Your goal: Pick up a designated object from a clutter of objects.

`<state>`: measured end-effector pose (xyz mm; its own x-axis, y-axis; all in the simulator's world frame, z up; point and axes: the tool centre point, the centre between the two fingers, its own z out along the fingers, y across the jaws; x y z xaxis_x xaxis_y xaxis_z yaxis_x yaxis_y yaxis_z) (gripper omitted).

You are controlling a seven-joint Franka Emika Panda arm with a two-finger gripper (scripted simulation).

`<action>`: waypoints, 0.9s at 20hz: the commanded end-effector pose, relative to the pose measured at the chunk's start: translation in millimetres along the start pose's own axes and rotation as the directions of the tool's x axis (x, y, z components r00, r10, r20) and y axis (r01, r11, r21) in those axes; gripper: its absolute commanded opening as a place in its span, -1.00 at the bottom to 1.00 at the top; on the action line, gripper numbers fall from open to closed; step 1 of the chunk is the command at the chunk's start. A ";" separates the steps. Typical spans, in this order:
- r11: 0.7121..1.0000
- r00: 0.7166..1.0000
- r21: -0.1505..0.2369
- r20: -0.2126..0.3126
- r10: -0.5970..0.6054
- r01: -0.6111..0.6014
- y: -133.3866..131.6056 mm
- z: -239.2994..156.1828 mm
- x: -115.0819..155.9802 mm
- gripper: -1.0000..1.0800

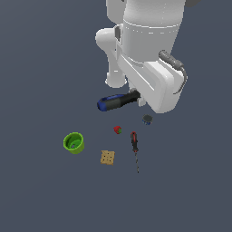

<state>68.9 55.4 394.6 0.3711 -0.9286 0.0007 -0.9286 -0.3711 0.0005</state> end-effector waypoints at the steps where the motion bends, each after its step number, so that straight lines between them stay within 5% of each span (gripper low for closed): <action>1: 1.000 1.000 0.000 0.000 -0.002 0.002 -3.2 -14.1 9.5 -1.00; 18: 1.000 1.000 0.000 0.001 -0.002 0.002 -12.9 -48.0 34.2 -1.00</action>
